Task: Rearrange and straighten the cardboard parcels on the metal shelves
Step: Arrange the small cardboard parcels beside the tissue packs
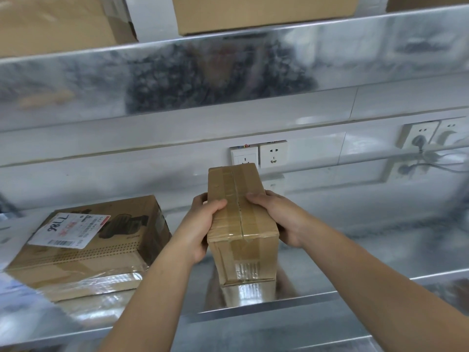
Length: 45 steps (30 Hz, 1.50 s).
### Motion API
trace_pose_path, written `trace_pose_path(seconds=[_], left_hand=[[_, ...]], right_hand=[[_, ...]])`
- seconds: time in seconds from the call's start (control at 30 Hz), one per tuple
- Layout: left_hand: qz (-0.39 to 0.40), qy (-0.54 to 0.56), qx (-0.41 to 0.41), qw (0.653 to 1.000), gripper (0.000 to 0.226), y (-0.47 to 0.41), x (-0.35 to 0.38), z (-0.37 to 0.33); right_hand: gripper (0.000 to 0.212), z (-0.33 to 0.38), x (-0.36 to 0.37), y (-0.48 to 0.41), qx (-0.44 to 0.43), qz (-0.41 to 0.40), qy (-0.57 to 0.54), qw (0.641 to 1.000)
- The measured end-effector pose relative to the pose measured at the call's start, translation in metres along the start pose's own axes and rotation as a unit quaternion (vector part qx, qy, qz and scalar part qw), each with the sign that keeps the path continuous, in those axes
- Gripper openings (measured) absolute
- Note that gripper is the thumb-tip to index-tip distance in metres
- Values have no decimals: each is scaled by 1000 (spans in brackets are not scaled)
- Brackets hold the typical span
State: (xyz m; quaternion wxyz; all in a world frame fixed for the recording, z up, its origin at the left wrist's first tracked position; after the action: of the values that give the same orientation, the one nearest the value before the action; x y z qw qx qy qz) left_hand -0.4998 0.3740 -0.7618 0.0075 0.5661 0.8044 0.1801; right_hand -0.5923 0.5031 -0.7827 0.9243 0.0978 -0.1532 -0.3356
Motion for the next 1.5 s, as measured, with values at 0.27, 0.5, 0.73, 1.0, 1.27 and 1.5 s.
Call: trace_pose_path(seconds=[0.27,0.5,0.73,1.0,1.27,1.5], left_hand=[[7,-15,-14,1000,39,-1,-1,3],[16,-54,-31,998,25,-1,-2,2],[16,-92,-34,995,21,-4,-2,-2],[9,-121,-36,992,23,-5,-2,-2],[-4,-117,-36,992,18,-6,-1,-2],[1,-105,-34,994,21,-5,-1,-1]], right_hand=[[39,-1,-4,0,0,0,17,1000],[54,4,-3,0,-7,0,42,999],[30,9,-3,2,5,-21,58,998],[24,8,-1,6,-2,-22,36,999],[24,11,0,7,-1,-28,42,999],[24,14,0,8,-1,-27,63,998]])
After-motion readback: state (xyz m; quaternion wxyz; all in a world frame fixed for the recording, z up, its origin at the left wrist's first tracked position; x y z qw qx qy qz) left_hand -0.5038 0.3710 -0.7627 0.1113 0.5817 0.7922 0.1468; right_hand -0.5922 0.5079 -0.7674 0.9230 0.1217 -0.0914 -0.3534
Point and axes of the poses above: each hand's wrist, its own y-axis away from the middle knuckle, its own x-axis out of the palm, z = x × y, the point moved 10 cm from there along -y, towards the middle knuckle, and after that the axes turned 10 degrees about z, right-handed, at the moved point
